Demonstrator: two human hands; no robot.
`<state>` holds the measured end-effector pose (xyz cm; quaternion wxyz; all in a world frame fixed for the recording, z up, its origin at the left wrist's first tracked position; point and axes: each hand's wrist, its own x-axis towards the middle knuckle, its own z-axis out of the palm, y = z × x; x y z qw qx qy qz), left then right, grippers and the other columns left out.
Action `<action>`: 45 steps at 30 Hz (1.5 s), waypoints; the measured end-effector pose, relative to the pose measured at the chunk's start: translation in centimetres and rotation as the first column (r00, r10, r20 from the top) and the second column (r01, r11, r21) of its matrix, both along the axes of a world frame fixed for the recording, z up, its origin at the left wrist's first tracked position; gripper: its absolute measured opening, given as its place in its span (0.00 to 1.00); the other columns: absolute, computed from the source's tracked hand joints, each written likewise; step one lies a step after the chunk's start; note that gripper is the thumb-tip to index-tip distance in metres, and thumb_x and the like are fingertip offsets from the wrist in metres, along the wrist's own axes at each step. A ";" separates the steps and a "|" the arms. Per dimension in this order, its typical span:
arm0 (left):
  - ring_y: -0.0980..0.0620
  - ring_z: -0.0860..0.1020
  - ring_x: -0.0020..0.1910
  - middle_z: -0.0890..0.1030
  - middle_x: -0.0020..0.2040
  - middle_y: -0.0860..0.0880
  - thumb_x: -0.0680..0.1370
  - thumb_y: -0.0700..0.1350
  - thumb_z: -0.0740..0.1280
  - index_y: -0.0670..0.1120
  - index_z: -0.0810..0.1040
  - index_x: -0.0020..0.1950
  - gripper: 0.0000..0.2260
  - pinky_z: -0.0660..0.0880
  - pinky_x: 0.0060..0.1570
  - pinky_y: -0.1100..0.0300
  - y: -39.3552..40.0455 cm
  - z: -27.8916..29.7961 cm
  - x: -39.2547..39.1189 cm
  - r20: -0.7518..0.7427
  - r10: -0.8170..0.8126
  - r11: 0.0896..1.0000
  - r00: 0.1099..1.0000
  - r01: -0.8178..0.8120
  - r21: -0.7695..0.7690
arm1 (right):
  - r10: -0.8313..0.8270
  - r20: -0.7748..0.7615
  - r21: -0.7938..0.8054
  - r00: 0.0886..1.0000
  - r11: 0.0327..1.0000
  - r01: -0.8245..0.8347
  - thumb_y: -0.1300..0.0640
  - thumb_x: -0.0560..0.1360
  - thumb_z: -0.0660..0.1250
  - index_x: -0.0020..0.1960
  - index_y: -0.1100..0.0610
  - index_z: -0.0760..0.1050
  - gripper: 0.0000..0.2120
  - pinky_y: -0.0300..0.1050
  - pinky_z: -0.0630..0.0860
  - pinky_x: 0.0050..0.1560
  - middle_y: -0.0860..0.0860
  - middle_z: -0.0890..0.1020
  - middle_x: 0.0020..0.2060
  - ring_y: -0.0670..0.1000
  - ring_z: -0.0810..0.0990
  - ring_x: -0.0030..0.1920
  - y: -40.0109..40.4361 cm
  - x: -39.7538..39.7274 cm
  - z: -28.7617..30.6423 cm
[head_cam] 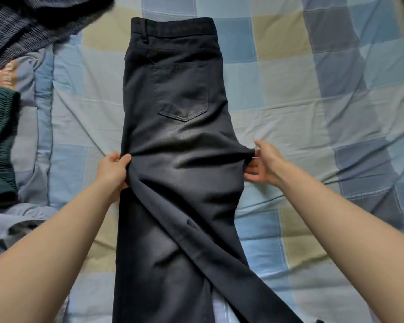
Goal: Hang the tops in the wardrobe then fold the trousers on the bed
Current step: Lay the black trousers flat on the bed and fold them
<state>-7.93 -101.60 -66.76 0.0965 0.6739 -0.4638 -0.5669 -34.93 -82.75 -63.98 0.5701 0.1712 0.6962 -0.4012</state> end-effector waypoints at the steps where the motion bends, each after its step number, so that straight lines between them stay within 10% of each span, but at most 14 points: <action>1: 0.51 0.74 0.38 0.75 0.41 0.48 0.81 0.46 0.63 0.48 0.69 0.38 0.12 0.70 0.30 0.60 -0.2 -0.1 0.2 0.023 -0.027 1.000 0.999 0.028 -0.013 | 0.105 -0.005 0.007 0.994 0.994 -0.105 0.39 0.79 0.53 0.41 0.55 0.71 0.21 0.48 0.74 0.50 0.54 0.78 0.39 0.53 0.78 0.42 -0.7 -0.2 0.6; 4: 0.49 0.70 0.37 0.72 0.39 0.46 0.81 0.46 0.63 0.48 0.66 0.37 0.13 0.71 0.32 0.59 -0.6 -0.2 0.6 0.086 -0.099 0.991 0.991 0.105 -0.077 | 0.344 -0.193 -0.007 0.919 0.936 -0.352 0.43 0.77 0.63 0.50 0.58 0.76 0.18 0.47 0.76 0.44 0.55 0.79 0.43 0.54 0.78 0.41 -1.3 -0.6 0.5; 8: 0.48 0.70 0.35 0.74 0.36 0.45 0.80 0.45 0.65 0.45 0.69 0.36 0.13 0.66 0.32 0.58 -0.9 -0.1 1.0 0.112 -0.202 0.970 0.973 0.215 -0.114 | 0.254 -0.394 -0.074 0.884 0.949 -0.306 0.53 0.78 0.66 0.41 0.61 0.77 0.12 0.37 0.71 0.31 0.53 0.76 0.30 0.49 0.73 0.30 0.6 -1.1 -1.3; 11: 0.48 0.73 0.39 0.76 0.37 0.45 0.79 0.50 0.67 0.44 0.73 0.38 0.13 0.69 0.34 0.58 -0.5 0.2 1.5 0.069 -0.159 0.985 0.985 0.163 -0.049 | 0.077 -0.468 -0.016 0.880 0.995 -0.095 0.52 0.78 0.64 0.34 0.57 0.72 0.15 0.40 0.68 0.26 0.48 0.72 0.23 0.49 0.70 0.27 1.0 0.8 -2.0; 15: 0.50 0.79 0.44 0.80 0.45 0.46 0.78 0.57 0.67 0.44 0.77 0.50 0.15 0.77 0.43 0.55 2.4 1.7 2.8 -0.139 0.075 0.981 0.987 -0.048 0.189 | -0.287 -0.295 -0.111 0.911 0.958 0.266 0.49 0.81 0.56 0.53 0.60 0.75 0.16 0.46 0.79 0.40 0.55 0.80 0.44 0.52 0.81 0.43 2.2 4.1 -0.8; 21: 0.44 0.83 0.43 0.83 0.44 0.41 0.76 0.47 0.72 0.43 0.74 0.48 0.10 0.80 0.46 0.51 11.5 4.5 5.0 -0.173 0.002 0.885 0.985 0.079 0.459 | 0.396 -0.123 0.075 0.910 0.918 -0.390 0.33 0.78 0.45 0.53 0.57 0.74 0.31 0.47 0.76 0.45 0.55 0.82 0.46 0.53 0.80 0.44 7.3 10.8 2.2; 26: 0.44 0.84 0.50 0.83 0.55 0.37 0.77 0.44 0.70 0.42 0.76 0.50 0.07 0.79 0.55 0.48 16.7 5.1 6.1 -0.194 -0.134 0.800 0.972 0.222 0.558 | 0.888 -0.099 0.197 0.448 0.459 -0.866 0.37 0.77 0.58 0.55 0.58 0.70 0.24 0.47 0.72 0.53 0.53 0.78 0.53 0.53 0.77 0.54 12.6 13.6 1.7; 32: 0.50 0.81 0.58 0.83 0.59 0.51 0.77 0.47 0.70 0.48 0.77 0.62 0.14 0.71 0.67 0.47 21.5 6.8 7.5 -0.388 -0.154 0.629 0.909 0.393 0.671 | 0.722 0.378 -0.053 0.580 0.642 -0.765 0.44 0.72 0.70 0.61 0.50 0.73 0.20 0.47 0.77 0.39 0.52 0.78 0.54 0.54 0.75 0.47 15.3 15.5 4.5; 38: 0.43 0.80 0.60 0.82 0.61 0.44 0.82 0.46 0.63 0.43 0.75 0.67 0.15 0.74 0.63 0.44 24.8 8.9 9.5 -0.445 -0.031 0.526 0.895 0.394 0.754 | 0.477 0.563 -0.114 0.676 0.854 -0.508 0.34 0.74 0.63 0.62 0.55 0.74 0.28 0.43 0.74 0.31 0.54 0.76 0.49 0.53 0.76 0.38 17.0 17.2 6.6; 45: 0.43 0.79 0.61 0.81 0.61 0.45 0.77 0.49 0.69 0.45 0.77 0.66 0.18 0.74 0.63 0.45 23.0 9.2 15.2 -0.403 -0.128 0.494 0.906 0.410 0.767 | 0.684 0.138 -0.016 0.717 0.725 -0.689 0.49 0.77 0.66 0.54 0.49 0.76 0.08 0.37 0.68 0.40 0.47 0.78 0.46 0.45 0.73 0.41 17.8 20.0 5.3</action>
